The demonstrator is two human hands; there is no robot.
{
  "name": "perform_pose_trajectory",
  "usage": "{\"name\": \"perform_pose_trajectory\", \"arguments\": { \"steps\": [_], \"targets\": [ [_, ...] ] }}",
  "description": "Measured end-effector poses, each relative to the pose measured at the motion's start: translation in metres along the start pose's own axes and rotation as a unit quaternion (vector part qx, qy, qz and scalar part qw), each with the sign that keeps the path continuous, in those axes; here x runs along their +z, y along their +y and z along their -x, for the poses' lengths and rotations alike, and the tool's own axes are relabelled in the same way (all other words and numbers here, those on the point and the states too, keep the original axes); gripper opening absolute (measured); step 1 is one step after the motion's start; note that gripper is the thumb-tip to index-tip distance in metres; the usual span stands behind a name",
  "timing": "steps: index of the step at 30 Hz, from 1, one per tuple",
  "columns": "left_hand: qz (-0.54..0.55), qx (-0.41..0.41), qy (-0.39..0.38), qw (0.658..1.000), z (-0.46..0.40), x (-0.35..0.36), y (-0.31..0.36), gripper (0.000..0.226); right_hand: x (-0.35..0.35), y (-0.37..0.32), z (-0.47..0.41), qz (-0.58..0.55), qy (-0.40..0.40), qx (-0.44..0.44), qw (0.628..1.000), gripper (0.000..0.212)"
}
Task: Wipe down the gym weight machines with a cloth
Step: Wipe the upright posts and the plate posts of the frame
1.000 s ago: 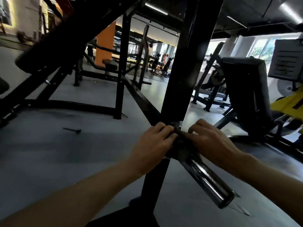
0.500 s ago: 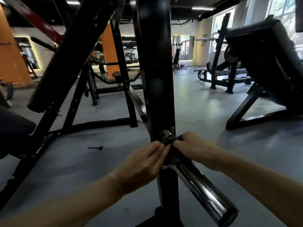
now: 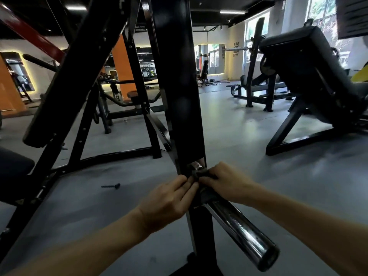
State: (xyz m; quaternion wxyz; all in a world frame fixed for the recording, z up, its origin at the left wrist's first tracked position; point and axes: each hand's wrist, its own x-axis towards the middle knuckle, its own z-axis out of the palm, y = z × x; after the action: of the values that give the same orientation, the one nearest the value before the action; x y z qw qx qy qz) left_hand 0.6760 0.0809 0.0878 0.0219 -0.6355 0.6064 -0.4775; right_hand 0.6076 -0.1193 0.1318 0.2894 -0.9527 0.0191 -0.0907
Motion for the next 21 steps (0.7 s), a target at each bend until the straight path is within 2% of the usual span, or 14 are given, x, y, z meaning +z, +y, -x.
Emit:
{"name": "perform_pose_trajectory", "arguments": {
  "steps": [3,6,8,12,15,17,18,21],
  "targets": [
    [0.015,-0.035,-0.007,0.999,-0.005,-0.001,0.008,0.030,0.008,-0.005,0.006,0.045,0.076,-0.030,0.996,0.031],
    [0.043,-0.064,-0.040,0.996,-0.010,-0.008,0.008,0.025,0.013,-0.006,0.014,0.079,0.124,-0.068,0.987,0.023],
    [0.058,-0.044,-0.048,0.996,-0.015,-0.015,0.003,0.022,0.009,-0.009,0.020,0.086,0.122,-0.095,0.984,0.014],
    [0.050,0.038,-0.053,0.997,-0.024,-0.042,0.002,0.028,-0.009,-0.022,0.038,0.081,0.092,-0.162,0.979,0.021],
    [-0.014,0.024,-0.024,0.999,-0.032,-0.057,-0.018,0.016,-0.029,-0.028,0.030,0.042,0.193,-0.174,0.965,0.011],
    [-0.059,-0.006,-0.017,0.998,-0.043,-0.055,-0.033,0.023,-0.030,-0.032,0.014,0.038,0.256,-0.169,0.951,0.011],
    [-0.073,-0.001,-0.021,0.997,-0.048,-0.052,-0.034,0.026,-0.027,-0.031,0.009,0.033,0.263,-0.167,0.950,0.013],
    [-0.050,0.022,-0.030,0.998,-0.053,-0.040,-0.026,0.032,-0.010,-0.017,0.006,0.051,0.216,-0.190,0.956,0.008]
  ]
}}
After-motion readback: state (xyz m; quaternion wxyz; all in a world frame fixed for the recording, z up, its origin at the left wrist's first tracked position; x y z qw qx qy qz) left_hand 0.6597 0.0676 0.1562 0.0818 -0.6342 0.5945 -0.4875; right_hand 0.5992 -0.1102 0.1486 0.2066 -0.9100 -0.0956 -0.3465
